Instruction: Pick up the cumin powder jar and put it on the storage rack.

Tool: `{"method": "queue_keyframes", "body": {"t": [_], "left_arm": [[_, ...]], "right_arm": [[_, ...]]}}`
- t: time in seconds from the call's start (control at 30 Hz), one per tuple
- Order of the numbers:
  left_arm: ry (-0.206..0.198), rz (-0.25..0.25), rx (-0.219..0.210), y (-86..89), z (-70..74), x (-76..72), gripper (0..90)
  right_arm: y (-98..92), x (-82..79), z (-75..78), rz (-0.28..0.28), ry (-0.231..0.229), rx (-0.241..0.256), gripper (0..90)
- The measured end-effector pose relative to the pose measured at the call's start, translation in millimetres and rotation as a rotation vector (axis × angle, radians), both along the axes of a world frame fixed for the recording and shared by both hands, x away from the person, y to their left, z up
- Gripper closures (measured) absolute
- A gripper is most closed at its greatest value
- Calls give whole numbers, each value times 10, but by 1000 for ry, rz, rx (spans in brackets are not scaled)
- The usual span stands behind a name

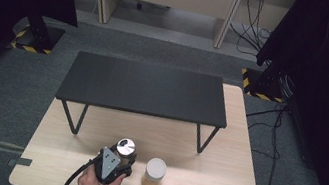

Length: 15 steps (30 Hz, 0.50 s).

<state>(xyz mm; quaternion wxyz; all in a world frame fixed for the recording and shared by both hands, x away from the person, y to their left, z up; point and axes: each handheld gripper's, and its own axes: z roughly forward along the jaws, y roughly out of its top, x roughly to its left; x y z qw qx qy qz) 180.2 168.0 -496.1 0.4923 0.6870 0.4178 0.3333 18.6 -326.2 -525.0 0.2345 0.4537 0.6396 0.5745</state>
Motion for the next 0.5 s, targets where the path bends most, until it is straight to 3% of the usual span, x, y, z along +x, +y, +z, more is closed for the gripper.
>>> {"method": "queue_keyframes", "body": {"t": [0.13,0.23,0.37,0.5], "left_arm": [[9,-13,30,34,57,13,304],[7,-7,14,66,32,19,304],[-13,0,37,68,18,4,305],[0,-4,33,88,44,3,305]], "right_arm": [[0,-3,-1,-1,-1,2,65],[0,0,-3,2,1,5,65],[0,0,-4,1,-1,5,65],[-1,3,-4,1,3,3,65]]}}
